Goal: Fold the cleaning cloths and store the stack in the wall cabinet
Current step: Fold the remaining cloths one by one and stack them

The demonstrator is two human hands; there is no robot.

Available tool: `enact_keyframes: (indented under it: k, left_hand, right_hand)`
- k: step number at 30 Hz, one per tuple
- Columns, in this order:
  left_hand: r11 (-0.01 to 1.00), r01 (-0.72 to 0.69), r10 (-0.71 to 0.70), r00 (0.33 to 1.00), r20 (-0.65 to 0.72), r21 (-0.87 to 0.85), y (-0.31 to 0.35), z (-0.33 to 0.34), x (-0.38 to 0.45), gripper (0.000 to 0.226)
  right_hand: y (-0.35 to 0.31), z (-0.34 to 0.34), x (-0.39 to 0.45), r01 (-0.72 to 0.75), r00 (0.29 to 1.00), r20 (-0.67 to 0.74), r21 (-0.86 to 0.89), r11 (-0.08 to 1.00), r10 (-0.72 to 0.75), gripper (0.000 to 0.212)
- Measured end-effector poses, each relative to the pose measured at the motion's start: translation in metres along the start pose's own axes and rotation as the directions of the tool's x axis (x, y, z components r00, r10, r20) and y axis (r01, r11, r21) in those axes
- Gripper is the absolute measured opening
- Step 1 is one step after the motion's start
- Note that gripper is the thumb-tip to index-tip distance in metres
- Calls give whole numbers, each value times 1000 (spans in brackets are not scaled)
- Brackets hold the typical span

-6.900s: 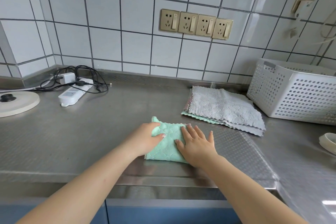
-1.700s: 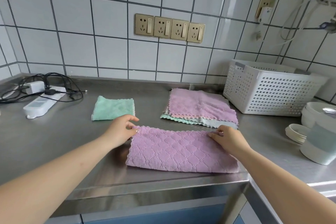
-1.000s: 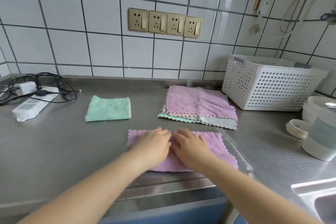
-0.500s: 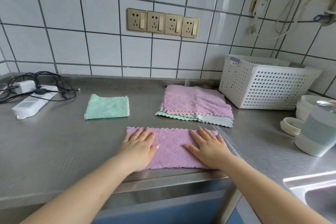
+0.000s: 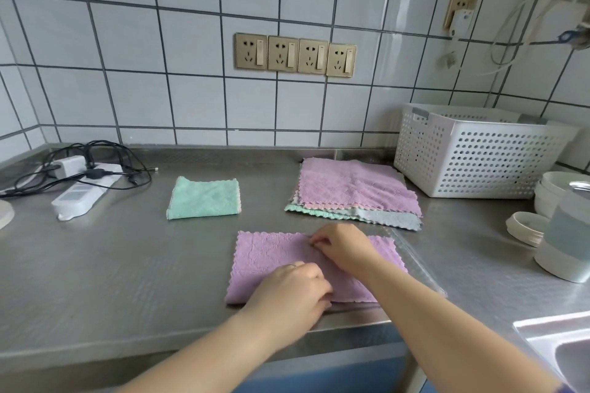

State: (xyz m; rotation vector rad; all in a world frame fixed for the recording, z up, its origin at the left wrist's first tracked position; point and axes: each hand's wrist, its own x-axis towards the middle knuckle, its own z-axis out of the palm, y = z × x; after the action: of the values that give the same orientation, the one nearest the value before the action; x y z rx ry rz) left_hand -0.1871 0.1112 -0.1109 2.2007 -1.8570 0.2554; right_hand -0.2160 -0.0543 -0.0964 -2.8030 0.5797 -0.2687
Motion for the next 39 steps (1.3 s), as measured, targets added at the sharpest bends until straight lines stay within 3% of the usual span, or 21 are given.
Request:
enact_keyframes:
  k: [6, 10, 16, 20, 24, 26, 27, 29, 33, 36, 39]
  left_hand:
    - [988, -75, 82, 995, -53, 136, -12, 6, 0, 4]
    - [995, -79, 85, 990, -111, 55, -23, 1, -21, 11]
    - [998, 1, 9, 987, -159, 64, -44, -10, -50, 22]
    - [995, 76, -63, 983, -173, 71, -59, -18, -60, 15]
    - [995, 91, -86, 991, -105, 40, -73, -22, -64, 26]
    - [998, 59, -57, 998, -32, 38, -76, -25, -68, 20]
    - [999, 50, -50, 998, 31, 0, -76, -27, -71, 32]
    - [995, 33, -19, 989, 148, -92, -74, -28, -78, 55]
    - [993, -61, 85, 962, 260, -101, -58, -27, -94, 63]
    - [971, -198, 166, 962, 217, 136, -49, -19, -94, 68]
    - [963, -212, 186, 969, 162, 164, -44, -13, -87, 72]
  right_hand:
    - [0, -7, 6, 39, 999, 8, -175, 984, -38, 29]
    - [3, -12, -6, 80, 996, 53, -237, 968, -69, 24]
    - [2, -19, -39, 130, 989, 104, -232, 964, -108, 20]
    - [-3, -20, -60, 119, 990, 101, -191, 974, -101, 20]
    - [-4, -18, -77, 202, 978, 104, -250, 947, -181, 22]
    - [4, -18, -83, 305, 952, 48, -266, 914, -304, 21]
    - [10, -18, -86, 365, 928, 26, -262, 894, -372, 20]
    - [22, -20, -95, 462, 880, -4, -217, 860, -474, 26]
    - [39, -16, -116, 538, 843, 75, -142, 831, -532, 44]
    - [45, -9, -127, 545, 838, 181, -227, 807, -515, 63]
    - [46, 1, -129, 598, 788, 142, -412, 688, -600, 75]
